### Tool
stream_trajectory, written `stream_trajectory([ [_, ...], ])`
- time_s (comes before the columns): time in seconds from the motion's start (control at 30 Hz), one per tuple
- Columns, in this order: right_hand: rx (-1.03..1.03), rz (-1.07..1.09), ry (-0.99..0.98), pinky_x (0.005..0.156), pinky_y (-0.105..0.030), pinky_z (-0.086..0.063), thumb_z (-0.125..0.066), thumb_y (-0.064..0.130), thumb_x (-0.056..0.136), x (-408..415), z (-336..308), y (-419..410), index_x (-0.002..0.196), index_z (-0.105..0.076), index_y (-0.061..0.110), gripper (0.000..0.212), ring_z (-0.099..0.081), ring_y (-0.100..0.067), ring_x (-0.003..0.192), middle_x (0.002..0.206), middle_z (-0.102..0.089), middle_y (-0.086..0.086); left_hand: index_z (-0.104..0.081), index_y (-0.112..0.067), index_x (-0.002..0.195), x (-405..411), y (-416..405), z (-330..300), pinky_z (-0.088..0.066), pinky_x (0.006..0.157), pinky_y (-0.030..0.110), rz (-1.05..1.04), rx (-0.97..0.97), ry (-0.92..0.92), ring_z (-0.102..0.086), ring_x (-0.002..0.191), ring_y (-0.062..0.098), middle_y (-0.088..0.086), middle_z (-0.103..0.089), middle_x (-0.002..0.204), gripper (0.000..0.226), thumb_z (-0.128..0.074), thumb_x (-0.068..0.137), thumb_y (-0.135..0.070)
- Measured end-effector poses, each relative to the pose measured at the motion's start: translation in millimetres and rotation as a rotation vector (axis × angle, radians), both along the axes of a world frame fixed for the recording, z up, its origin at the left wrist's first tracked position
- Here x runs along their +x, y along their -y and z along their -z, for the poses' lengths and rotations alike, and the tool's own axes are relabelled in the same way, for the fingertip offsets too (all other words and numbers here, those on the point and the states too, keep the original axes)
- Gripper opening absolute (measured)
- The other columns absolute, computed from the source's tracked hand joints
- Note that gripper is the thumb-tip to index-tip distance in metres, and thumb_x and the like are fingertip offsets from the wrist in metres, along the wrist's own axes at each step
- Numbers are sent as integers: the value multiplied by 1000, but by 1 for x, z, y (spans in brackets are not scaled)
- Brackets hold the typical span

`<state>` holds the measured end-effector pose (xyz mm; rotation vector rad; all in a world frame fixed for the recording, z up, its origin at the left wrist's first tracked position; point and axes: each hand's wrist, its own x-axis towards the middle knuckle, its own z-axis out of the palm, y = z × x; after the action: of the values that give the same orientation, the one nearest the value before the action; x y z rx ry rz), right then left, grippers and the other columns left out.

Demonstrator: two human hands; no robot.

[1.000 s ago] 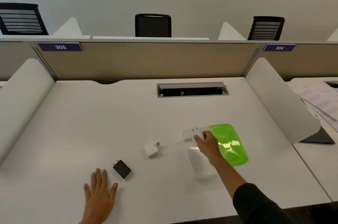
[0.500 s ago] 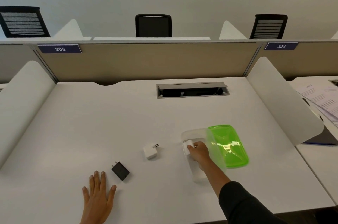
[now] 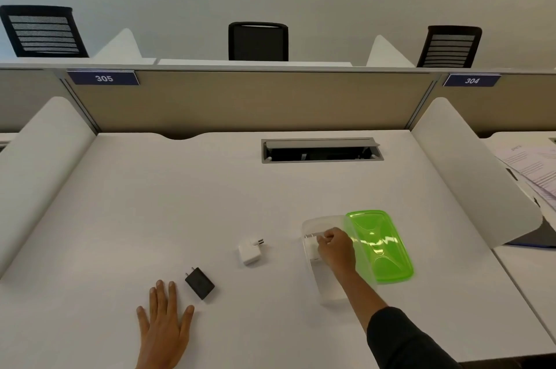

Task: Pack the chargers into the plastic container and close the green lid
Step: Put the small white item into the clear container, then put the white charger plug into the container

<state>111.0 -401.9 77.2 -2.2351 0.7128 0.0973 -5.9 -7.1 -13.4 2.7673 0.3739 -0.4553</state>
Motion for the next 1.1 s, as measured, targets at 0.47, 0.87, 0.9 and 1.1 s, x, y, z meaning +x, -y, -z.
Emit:
stream_trajectory([
  [0.47, -218, -792, 303, 91, -33, -56, -68, 24, 94, 18, -2, -92, 131, -61, 19, 37, -53, -16, 124, 128, -58, 6, -15, -15, 168, 3, -3, 35, -16, 126, 65, 13, 108, 102, -14, 165, 32, 13, -10, 178, 89, -9, 97, -67],
  [0.87, -535, -1096, 50, 106, -44, -47, -62, 19, 101, 12, 31, -140, 147, -45, 12, 50, -47, -29, 137, 148, -49, -7, -6, -17, 169, -1, 0, 34, -11, 131, 64, -1, 109, 158, -5, 167, 28, 10, -2, 179, 82, -17, 101, -62],
  [0.9, -564, -1093, 49, 103, -44, -49, -63, 21, 100, 12, 31, -141, 144, -47, 12, 47, -50, -30, 132, 143, -51, -7, -6, -17, 169, -1, 0, 34, -12, 131, 64, 2, 109, 156, -5, 167, 28, 10, -2, 179, 82, -16, 101, -62],
  [1.1, -576, -1037, 18, 102, -42, -49, -73, 31, 94, 9, 35, -142, 136, -53, 10, 51, -52, -29, 126, 137, -53, -8, -2, -18, 169, 0, -1, 33, -10, 131, 64, 7, 106, 156, -1, 167, 27, 9, 2, 180, 82, -15, 101, -63],
])
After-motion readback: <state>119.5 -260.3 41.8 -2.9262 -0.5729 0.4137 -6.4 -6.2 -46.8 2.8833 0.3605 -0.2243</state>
